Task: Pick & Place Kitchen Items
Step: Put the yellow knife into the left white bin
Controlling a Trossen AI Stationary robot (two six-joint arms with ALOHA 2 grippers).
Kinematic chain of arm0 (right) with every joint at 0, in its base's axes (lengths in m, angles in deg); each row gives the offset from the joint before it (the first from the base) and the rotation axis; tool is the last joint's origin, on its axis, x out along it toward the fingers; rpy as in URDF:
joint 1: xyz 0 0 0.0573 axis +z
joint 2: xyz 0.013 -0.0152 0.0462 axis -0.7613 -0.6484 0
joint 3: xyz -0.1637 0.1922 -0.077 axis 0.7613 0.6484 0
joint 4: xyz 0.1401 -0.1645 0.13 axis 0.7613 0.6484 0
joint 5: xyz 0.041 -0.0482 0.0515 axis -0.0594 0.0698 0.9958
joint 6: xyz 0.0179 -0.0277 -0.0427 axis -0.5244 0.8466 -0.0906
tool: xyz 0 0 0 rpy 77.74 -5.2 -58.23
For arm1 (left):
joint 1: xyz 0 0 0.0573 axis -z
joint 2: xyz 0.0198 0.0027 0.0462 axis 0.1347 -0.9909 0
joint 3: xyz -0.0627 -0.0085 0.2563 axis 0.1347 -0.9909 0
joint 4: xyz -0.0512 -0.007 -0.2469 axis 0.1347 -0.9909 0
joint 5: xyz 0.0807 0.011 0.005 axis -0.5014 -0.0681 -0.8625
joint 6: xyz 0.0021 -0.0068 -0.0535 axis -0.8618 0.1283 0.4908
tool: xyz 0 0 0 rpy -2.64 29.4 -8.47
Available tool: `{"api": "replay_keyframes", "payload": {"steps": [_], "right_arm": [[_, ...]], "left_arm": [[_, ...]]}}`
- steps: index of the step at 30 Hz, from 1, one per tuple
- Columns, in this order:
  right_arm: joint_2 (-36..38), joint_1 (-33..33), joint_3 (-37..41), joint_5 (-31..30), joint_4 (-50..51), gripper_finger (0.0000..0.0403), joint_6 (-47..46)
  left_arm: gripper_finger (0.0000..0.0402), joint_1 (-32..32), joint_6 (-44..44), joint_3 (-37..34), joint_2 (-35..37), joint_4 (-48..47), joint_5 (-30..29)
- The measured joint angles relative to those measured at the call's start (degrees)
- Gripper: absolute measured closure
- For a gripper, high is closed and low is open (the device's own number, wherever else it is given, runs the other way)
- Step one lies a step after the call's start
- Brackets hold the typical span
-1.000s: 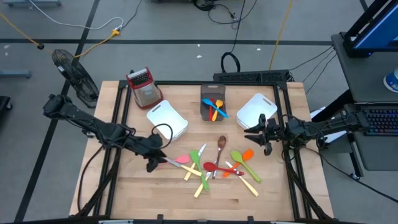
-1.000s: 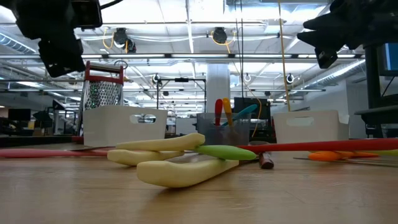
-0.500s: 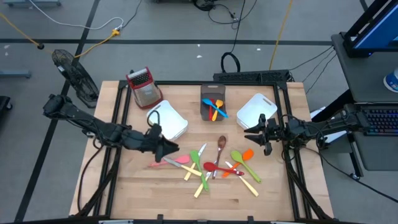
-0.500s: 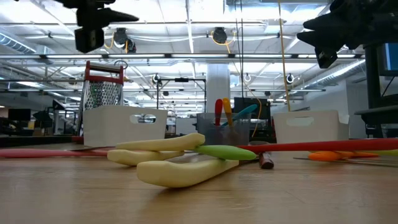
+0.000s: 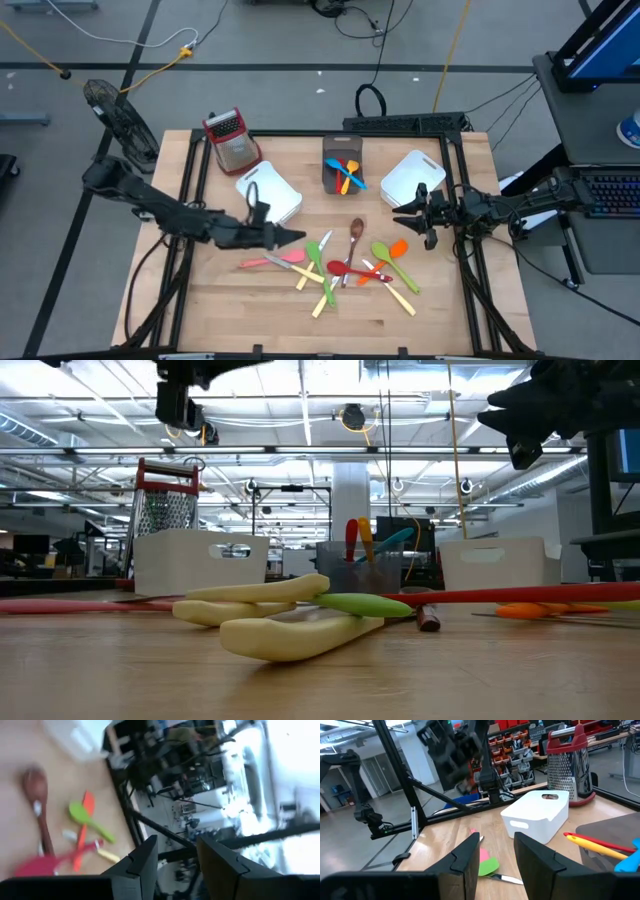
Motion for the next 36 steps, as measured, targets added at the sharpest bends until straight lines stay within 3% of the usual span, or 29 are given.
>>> {"api": "replay_keyframes", "payload": {"steps": [6, 12, 18, 25, 31, 36], "right_arm": [[0.0, 0.0, 0.0, 0.0, 0.0, 0.0289, 0.0], [0.0, 0.0, 0.0, 0.2, -0.1, 0.0289, -0.2], [0.0, 0.0, 0.0, 0.2, 0.0, 0.0289, -0.2], [0.0, 0.0, 0.0, 0.2, 0.0, 0.0289, -0.2], [0.0, 0.0, 0.0, 0.2, -0.1, 0.0289, -0.1], [0.0, 0.0, 0.0, -0.1, 0.0, 0.0289, 3.3]], "left_arm": [[0.0261, 2.6, 18.3, 3.2, -9.0, 0.0, -1.9], [0.0261, 4.9, 27.9, 6.7, -15.3, -0.6, -2.2], [0.0261, 5.3, 30.7, 7.7, -17.7, -0.4, -1.4], [0.0261, 4.6, 21.8, 7.7, -17.8, -0.6, -2.8], [0.0261, 3.7, 31.7, 8.0, -17.8, -3.8, -4.0], [0.0261, 3.8, 39.2, 14.1, -17.8, -19.0, -2.9]]}}
